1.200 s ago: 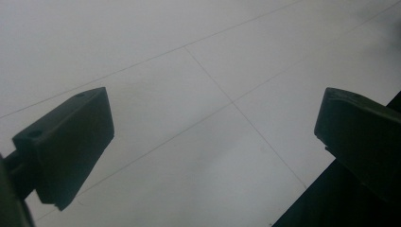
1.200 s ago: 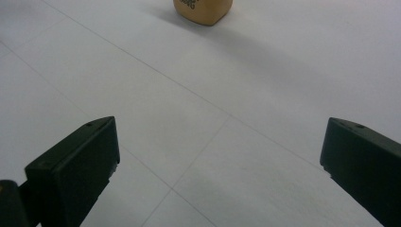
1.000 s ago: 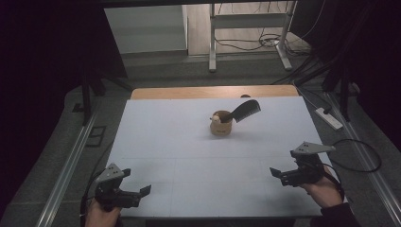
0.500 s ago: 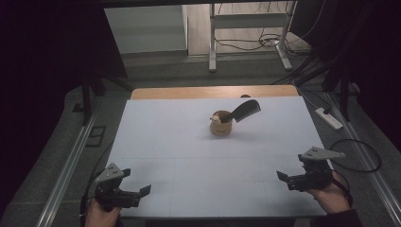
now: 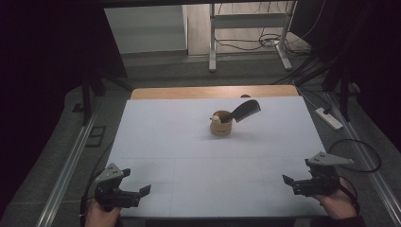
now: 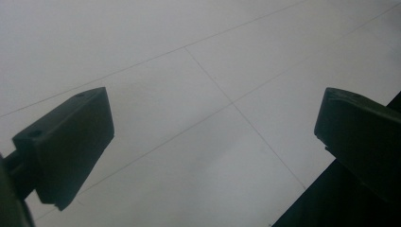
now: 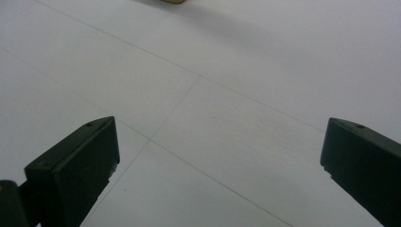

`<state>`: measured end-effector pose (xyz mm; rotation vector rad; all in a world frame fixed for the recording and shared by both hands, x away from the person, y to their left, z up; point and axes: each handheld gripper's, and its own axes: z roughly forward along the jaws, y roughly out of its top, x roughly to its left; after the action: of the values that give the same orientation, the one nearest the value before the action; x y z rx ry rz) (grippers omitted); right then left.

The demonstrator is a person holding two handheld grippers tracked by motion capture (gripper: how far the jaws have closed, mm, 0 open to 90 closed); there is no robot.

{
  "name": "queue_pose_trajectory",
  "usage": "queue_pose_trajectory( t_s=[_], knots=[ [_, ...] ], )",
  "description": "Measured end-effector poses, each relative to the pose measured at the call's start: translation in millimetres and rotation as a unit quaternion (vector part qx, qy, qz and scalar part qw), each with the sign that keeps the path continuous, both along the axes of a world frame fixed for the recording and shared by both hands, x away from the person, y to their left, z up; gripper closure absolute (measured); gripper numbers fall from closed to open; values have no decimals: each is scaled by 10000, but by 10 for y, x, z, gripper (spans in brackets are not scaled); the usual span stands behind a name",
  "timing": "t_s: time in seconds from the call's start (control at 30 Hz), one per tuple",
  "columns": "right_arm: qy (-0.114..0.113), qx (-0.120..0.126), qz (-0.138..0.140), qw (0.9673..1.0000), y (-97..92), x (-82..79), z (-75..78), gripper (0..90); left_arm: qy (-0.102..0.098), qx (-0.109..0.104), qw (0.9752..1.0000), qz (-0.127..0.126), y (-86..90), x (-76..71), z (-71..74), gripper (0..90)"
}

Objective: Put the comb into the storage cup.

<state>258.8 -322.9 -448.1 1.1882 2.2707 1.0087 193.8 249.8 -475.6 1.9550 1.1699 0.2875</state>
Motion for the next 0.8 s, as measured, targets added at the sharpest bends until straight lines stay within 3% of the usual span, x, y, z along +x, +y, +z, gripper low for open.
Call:
queue_pose_trajectory(
  t_s=[0.3, 0.8],
  knots=[
    [70, -12, -159, 9998, -77, -69, -21, 0, -4, 1, 10000, 8, 1, -2, 1, 0],
    [255, -268, -251, 9990, -144, -146, -79, 0, -14, -35, 10000, 12, 13, -9, -1, 0]
  ],
)
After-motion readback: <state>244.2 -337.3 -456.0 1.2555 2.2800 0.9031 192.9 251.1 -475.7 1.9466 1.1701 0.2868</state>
